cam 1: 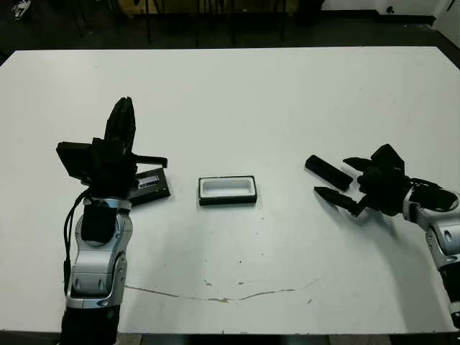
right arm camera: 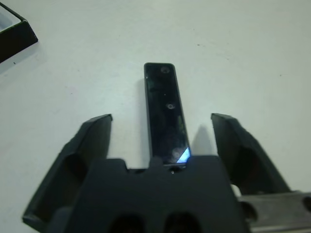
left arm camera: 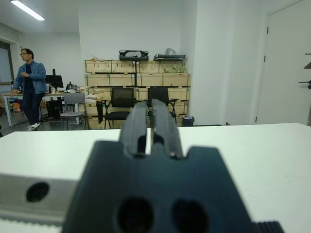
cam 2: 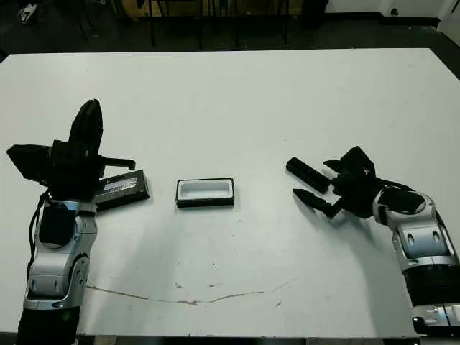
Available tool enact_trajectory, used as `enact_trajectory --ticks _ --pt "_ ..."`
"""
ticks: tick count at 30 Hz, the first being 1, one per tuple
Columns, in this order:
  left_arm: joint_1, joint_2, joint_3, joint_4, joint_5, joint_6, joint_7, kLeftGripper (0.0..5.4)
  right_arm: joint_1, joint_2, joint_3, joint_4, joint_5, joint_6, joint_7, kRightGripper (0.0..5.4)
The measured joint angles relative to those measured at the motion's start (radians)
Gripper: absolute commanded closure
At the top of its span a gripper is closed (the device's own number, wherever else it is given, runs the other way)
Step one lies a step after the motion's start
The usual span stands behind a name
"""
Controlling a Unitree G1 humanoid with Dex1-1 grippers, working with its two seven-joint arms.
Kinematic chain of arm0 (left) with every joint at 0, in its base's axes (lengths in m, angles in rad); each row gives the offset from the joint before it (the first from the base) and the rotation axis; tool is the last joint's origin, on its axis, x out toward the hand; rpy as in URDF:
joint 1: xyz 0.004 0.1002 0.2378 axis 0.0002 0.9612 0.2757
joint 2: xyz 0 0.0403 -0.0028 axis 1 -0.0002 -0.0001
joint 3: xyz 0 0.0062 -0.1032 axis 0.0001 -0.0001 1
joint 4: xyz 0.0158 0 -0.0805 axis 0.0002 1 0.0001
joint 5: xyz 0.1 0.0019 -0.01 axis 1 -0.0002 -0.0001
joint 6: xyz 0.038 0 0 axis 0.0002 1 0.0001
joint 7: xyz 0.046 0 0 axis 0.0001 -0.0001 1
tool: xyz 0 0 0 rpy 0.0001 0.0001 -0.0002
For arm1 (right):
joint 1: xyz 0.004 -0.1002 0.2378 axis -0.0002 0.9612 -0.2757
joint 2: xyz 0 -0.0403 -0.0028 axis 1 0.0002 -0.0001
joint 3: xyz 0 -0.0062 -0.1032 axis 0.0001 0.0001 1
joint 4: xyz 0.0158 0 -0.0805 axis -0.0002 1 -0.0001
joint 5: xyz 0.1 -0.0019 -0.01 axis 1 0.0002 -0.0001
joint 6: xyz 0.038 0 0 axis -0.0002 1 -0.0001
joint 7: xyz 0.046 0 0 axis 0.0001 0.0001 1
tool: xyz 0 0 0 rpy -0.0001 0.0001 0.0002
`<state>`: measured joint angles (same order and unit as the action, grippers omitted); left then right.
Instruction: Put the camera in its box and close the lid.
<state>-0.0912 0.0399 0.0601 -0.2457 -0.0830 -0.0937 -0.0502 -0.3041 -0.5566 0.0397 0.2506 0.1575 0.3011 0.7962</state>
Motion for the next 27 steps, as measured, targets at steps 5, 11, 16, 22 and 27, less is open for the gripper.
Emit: enact_trajectory --ticks 5,11,16,22,27 --pt "0.003 0.000 0.000 0.000 0.000 0.000 0.000 5.40 0.002 0.014 0.014 0.010 0.003 -0.031 0.000 2.26" --pt "0.003 0.000 -0.001 0.000 0.002 0.000 0.000 5.40 -0.057 0.003 0.052 0.051 0.014 0.040 0.090 3.33" --pt "0.003 0.000 0.000 0.000 0.002 0.000 0.000 5.40 -0.139 -0.035 0.109 0.063 0.013 0.175 0.180 4.22" --pt "0.003 0.000 0.001 -0.002 0.001 0.000 0.001 5.40 -0.166 -0.069 0.156 -0.004 0.001 0.297 0.184 4.58" --pt "0.003 0.000 0.001 -0.002 0.002 -0.001 0.001 5.40 -0.157 -0.073 0.148 0.009 0.010 0.261 0.195 4.58"
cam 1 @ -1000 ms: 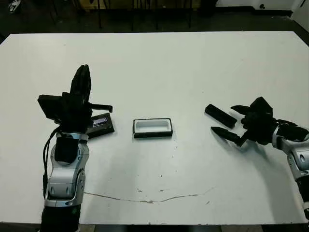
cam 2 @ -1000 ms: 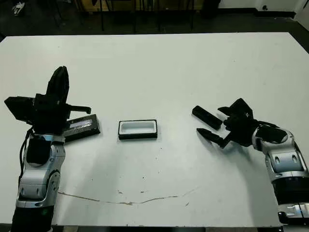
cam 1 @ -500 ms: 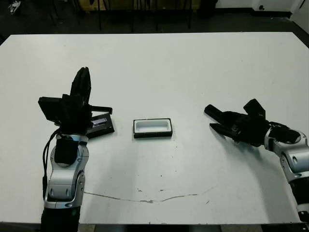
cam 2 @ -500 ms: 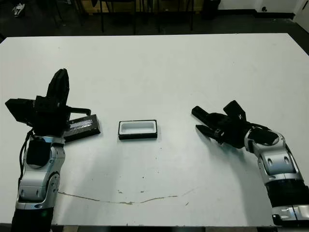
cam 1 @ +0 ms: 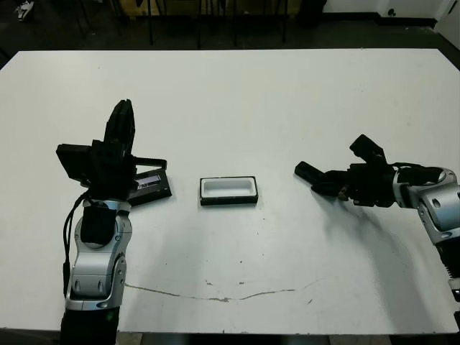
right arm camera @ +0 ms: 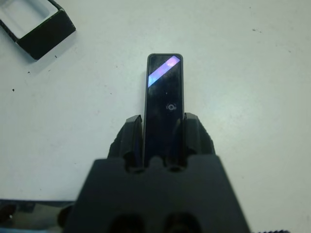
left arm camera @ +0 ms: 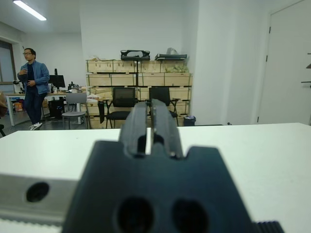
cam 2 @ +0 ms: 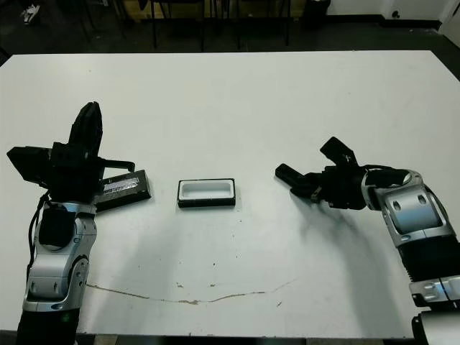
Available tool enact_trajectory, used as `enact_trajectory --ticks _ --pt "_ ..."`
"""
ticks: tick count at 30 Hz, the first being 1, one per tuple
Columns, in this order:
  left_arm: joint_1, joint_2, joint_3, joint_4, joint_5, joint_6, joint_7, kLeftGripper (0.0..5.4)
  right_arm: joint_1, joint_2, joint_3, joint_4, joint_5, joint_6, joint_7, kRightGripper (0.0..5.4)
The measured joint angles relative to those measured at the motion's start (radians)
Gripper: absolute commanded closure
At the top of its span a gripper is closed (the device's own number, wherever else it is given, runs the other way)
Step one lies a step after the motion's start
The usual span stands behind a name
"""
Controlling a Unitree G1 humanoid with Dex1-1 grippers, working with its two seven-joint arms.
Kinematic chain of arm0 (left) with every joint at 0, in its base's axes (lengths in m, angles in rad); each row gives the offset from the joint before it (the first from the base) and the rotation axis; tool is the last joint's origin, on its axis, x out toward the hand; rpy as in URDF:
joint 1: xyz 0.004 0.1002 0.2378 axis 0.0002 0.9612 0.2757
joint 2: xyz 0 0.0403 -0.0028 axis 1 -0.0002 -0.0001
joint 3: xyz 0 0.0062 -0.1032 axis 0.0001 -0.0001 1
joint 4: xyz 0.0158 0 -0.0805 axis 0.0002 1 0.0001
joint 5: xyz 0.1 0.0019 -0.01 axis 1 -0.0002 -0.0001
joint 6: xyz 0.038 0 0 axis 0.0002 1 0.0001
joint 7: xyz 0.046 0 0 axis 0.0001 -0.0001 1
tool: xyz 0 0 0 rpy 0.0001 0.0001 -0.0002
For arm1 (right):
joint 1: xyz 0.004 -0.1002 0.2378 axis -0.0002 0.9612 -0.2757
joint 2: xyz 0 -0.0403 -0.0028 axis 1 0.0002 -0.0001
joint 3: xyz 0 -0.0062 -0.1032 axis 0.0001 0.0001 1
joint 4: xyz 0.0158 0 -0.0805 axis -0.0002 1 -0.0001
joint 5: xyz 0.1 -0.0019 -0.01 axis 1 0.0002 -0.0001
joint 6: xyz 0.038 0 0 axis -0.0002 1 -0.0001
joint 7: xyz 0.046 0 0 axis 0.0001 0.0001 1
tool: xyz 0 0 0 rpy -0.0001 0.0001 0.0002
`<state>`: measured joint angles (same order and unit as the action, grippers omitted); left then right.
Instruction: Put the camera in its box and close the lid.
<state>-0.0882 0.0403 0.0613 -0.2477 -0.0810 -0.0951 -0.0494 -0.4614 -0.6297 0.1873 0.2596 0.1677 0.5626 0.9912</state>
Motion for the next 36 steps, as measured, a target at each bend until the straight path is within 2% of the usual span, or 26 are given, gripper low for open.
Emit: enact_trajectory --ticks 4,9,14,17,21,24,31,36 --pt "0.000 0.000 0.000 -0.004 0.001 0.001 0.003 5.40 0.016 0.007 -0.029 -0.019 0.013 -0.008 -0.012 4.58" --pt "0.000 0.000 0.000 -0.005 0.001 0.000 0.003 5.40 0.022 0.038 -0.098 -0.069 0.067 0.026 -0.048 4.58" --pt "0.002 0.000 -0.001 -0.007 0.001 0.001 0.002 5.40 -0.063 0.055 -0.152 -0.105 0.120 -0.021 -0.048 4.58" --pt "0.005 0.000 -0.001 -0.009 0.001 0.001 0.002 5.40 -0.140 0.066 -0.143 -0.095 0.123 -0.088 -0.019 4.58" --pt "0.009 0.000 -0.001 -0.012 0.001 0.001 0.002 5.40 -0.249 0.083 -0.061 -0.063 0.094 -0.112 0.040 4.58" --pt "0.010 0.000 0.000 -0.015 0.001 0.001 0.006 5.40 -0.325 0.087 0.038 -0.061 0.030 -0.122 0.089 4.58" --pt "0.010 0.003 0.016 -0.018 -0.001 0.002 0.008 5.40 -0.441 0.124 0.249 -0.082 -0.102 -0.070 0.176 4.58" --pt "0.009 0.009 0.037 -0.011 -0.003 -0.002 0.003 5.40 -0.474 0.155 0.344 -0.084 -0.167 -0.042 0.221 4.58"
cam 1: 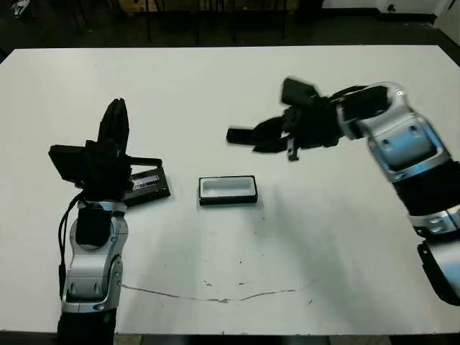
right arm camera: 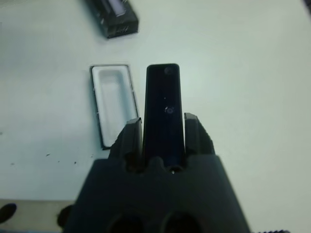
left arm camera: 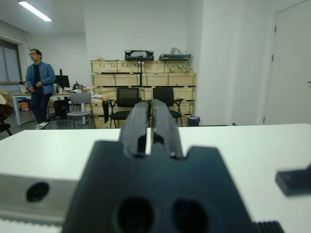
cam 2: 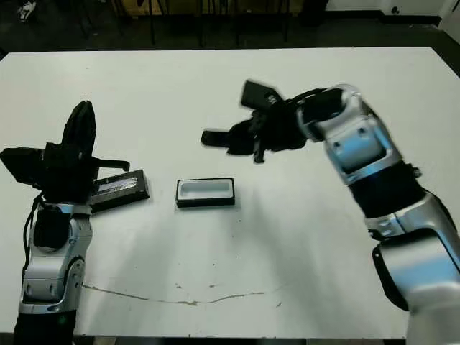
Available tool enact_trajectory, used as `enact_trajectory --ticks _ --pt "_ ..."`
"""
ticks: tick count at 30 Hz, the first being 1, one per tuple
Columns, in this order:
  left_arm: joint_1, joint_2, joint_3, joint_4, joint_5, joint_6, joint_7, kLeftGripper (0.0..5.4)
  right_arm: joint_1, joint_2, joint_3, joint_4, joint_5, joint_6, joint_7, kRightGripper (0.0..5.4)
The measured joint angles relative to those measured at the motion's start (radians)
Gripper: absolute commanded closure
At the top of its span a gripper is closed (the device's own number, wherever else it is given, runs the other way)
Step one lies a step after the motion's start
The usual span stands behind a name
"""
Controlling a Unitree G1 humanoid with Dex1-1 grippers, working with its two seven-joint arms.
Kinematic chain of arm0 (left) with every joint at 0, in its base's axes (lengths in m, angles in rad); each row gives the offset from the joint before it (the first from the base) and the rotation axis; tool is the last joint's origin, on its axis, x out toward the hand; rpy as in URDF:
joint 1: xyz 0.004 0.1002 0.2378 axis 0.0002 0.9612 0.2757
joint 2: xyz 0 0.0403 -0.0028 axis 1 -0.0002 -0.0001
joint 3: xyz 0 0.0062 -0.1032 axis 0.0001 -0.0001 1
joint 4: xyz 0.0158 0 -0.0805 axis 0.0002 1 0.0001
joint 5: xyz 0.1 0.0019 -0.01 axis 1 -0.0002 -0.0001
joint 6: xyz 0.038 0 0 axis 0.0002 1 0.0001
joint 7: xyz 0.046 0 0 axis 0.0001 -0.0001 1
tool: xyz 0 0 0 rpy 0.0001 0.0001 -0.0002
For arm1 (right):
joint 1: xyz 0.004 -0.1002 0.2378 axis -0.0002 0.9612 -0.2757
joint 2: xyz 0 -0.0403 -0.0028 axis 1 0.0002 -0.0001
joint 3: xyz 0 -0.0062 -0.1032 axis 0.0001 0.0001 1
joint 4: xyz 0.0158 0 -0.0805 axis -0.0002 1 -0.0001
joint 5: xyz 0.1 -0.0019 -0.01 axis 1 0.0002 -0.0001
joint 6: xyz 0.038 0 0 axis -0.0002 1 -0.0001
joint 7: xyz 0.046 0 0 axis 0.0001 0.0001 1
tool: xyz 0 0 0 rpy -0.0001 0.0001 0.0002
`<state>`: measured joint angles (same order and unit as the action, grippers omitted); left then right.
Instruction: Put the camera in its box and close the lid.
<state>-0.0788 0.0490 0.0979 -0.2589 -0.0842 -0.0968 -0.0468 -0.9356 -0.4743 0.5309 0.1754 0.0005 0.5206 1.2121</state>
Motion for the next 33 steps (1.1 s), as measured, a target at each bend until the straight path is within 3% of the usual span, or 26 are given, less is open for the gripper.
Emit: enact_trajectory --ticks 13,33 --pt "0.000 -0.001 0.013 0.006 -0.013 -0.004 -0.005 5.40 -0.005 0.095 0.070 0.045 -0.047 -0.005 0.072 4.58" --pt "0.008 -0.005 0.000 0.004 -0.010 -0.006 -0.001 5.40 -0.001 0.125 0.110 0.094 -0.109 0.004 0.073 4.58"
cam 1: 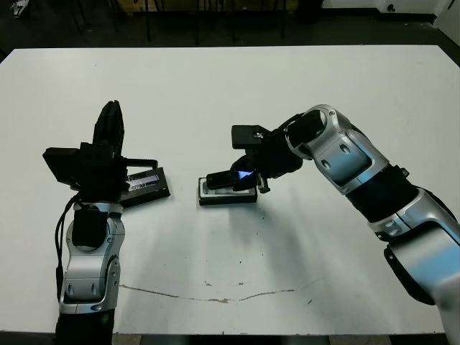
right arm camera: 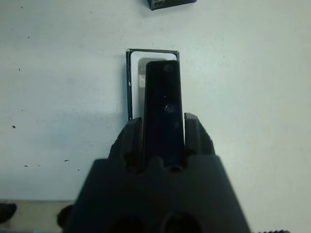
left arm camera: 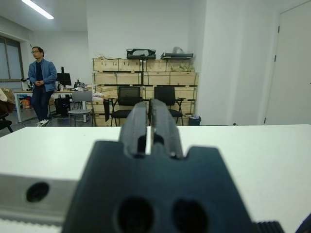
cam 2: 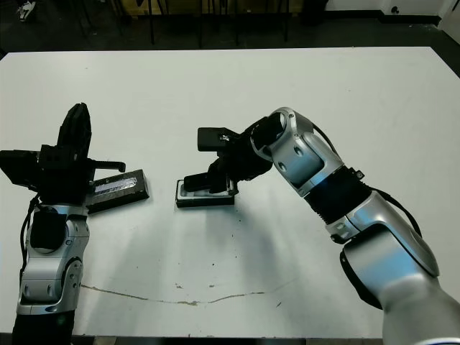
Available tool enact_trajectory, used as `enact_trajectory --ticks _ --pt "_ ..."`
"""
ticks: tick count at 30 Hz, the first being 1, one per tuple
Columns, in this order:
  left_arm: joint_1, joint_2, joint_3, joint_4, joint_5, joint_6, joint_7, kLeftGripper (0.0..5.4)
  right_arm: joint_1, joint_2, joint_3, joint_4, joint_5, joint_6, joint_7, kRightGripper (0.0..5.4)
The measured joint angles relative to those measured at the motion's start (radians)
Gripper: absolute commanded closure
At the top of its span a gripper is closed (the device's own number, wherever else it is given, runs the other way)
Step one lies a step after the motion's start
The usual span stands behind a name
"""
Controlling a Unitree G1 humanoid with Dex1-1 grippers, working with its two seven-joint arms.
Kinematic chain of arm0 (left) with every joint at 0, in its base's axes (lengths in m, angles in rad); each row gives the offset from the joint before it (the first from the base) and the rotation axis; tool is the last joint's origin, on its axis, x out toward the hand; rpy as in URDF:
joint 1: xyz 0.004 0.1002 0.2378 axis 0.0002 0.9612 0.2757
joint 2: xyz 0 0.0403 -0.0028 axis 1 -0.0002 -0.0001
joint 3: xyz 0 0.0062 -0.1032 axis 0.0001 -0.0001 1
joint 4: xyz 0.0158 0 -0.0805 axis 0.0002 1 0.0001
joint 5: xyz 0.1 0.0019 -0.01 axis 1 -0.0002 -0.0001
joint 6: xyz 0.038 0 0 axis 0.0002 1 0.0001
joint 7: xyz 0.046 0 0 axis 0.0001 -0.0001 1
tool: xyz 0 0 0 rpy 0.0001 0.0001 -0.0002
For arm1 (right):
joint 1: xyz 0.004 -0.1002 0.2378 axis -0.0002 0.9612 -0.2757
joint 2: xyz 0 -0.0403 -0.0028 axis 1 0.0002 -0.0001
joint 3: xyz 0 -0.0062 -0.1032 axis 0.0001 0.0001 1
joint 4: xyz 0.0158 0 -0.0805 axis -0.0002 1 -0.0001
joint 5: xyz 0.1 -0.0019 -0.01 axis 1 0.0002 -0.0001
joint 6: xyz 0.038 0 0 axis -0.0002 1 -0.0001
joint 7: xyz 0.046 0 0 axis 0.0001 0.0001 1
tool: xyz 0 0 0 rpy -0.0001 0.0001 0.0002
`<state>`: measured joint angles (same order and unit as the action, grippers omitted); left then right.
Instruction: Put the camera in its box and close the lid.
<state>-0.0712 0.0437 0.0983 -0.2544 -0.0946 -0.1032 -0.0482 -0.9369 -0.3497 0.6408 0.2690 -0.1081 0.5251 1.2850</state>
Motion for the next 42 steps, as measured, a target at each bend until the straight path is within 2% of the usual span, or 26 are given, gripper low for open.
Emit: enact_trajectory --ticks 13,17,23,27,32,42 --pt "0.000 -0.003 -0.009 0.001 0.000 -0.003 0.005 5.40 0.001 0.008 0.030 -0.005 -0.032 -0.045 0.004 4.58" --pt "0.000 -0.004 -0.010 0.002 -0.001 -0.003 0.007 5.40 0.001 0.009 0.036 -0.005 -0.042 -0.085 0.012 4.58" --pt "0.000 -0.004 -0.011 0.004 -0.001 -0.003 0.007 5.40 0.001 0.010 0.036 -0.005 -0.042 -0.085 0.024 4.58" --pt "0.000 -0.004 -0.013 0.006 0.000 -0.011 0.007 5.40 0.001 0.014 0.035 -0.005 -0.041 -0.056 0.028 4.58" --pt "0.000 -0.004 -0.016 0.005 0.002 -0.011 0.008 5.40 0.001 0.015 0.035 0.001 -0.046 -0.068 0.030 4.58" --pt "0.001 -0.010 -0.017 0.004 0.013 -0.012 0.017 5.40 -0.014 0.039 0.060 0.039 -0.115 -0.147 0.032 4.58"
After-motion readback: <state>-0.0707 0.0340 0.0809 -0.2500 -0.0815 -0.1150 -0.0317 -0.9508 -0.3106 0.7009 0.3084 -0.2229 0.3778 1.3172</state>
